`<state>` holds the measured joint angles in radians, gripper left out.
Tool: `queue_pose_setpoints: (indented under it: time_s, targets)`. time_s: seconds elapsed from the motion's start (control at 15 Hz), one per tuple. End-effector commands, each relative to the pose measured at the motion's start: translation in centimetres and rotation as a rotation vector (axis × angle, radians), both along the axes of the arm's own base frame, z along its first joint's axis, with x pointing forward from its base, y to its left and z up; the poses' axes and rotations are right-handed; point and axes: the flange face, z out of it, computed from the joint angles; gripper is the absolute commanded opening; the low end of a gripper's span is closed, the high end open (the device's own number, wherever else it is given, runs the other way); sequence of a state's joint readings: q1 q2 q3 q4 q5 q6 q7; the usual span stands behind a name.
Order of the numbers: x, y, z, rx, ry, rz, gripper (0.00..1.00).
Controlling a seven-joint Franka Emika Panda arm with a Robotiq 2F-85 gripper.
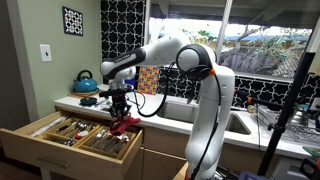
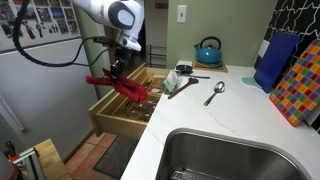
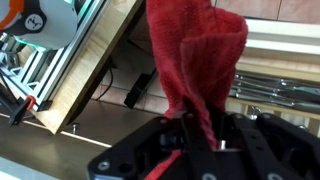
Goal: Put the tea spoon on the red towel fold it and then put it in the open drawer
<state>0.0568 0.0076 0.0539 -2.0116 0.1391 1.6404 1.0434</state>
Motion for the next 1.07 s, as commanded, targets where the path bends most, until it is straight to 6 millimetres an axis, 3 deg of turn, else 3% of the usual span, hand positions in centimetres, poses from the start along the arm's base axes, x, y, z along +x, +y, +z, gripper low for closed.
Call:
queue_pose_setpoints:
  time_s: [0.0,0.53,0.8,1.0]
  targets:
    - [-1.0,1.1,-3.6,0.07,0.01,0.0,0.03]
    - [2.3,0.0,-11.8,0.106,-0.186,0.142,0.03]
    - [4.0,-1.5,-14.2,0.114,-0.237,0.189,0.03]
    - [5.6,-3.0,-14.9,0.098,-0.314,0.162,0.03]
